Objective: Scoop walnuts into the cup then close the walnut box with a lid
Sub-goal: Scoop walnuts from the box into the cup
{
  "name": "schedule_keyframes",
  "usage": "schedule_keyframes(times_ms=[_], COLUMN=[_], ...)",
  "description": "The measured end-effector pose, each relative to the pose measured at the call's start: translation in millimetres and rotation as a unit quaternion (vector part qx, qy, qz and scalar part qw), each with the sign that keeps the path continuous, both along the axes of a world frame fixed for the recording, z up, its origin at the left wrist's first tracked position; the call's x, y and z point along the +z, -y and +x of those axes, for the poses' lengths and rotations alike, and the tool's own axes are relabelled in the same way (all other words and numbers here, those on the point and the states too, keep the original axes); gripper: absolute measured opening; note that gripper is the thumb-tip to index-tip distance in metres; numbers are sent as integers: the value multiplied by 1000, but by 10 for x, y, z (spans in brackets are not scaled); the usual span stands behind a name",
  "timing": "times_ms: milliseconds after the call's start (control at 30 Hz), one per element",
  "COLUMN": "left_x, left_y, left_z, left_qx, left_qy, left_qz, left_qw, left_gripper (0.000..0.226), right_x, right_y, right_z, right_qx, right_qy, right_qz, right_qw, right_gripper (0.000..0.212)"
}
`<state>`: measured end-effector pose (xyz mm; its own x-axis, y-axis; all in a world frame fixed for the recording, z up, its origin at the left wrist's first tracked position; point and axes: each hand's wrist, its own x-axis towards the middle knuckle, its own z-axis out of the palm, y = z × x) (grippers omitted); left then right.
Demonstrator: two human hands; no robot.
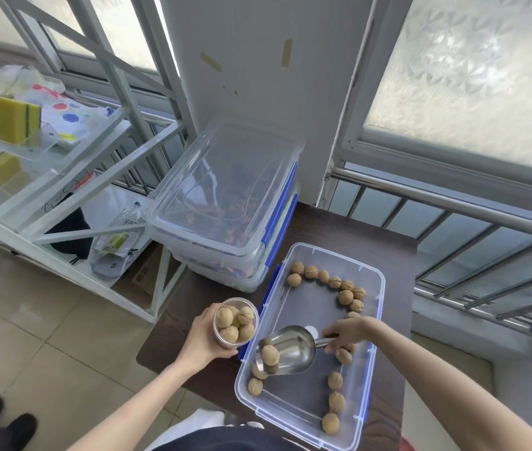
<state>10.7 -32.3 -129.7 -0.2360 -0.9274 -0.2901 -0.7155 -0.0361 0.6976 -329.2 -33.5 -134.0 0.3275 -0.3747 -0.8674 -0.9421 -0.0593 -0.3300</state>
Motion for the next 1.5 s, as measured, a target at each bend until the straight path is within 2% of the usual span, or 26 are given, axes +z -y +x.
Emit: schedule_keyframes(times_ms=[233, 367, 433, 733, 800, 967, 1167, 1300, 1500], left_x=[17, 39, 57, 91, 106, 164, 236, 288, 249], left_y=[-20, -27, -16, 31, 36, 17, -32, -52, -43], left_z=[0, -23, -43, -102, -113, -150, -169, -186, -154], left_qx=[9, 10, 10, -18, -14, -7, -9, -9, -7], left_qy=[-6, -4, 2, 35, 37, 49, 87, 100, 95], left_qz=[8, 7, 5, 15, 15, 9, 7, 7, 3], left_qw=[1000, 1000, 1000, 999, 999, 999, 996, 995, 995], left_gripper=[83, 82, 81, 82, 81, 78, 79, 78, 79], right_x=[47, 186, 266, 805, 924, 1187, 1362, 1468, 1611], right_y=[29, 125, 164, 281, 273, 212, 153, 149, 166], right_z=[-3, -103, -195, -497, -526, -493, -261, -157, -63], right_qx=[-1, 1, -6, -61, -77, -105, -93, -72, -49], right_qy=[29, 62, 76, 128, 127, 129, 112, 85, 53], right_qz=[43, 26, 8, -59, -64, -78, -104, -122, -146], right_qw=[999, 998, 997, 988, 987, 983, 984, 986, 987], right_gripper=[9, 7, 18, 20, 26, 25, 28, 15, 15])
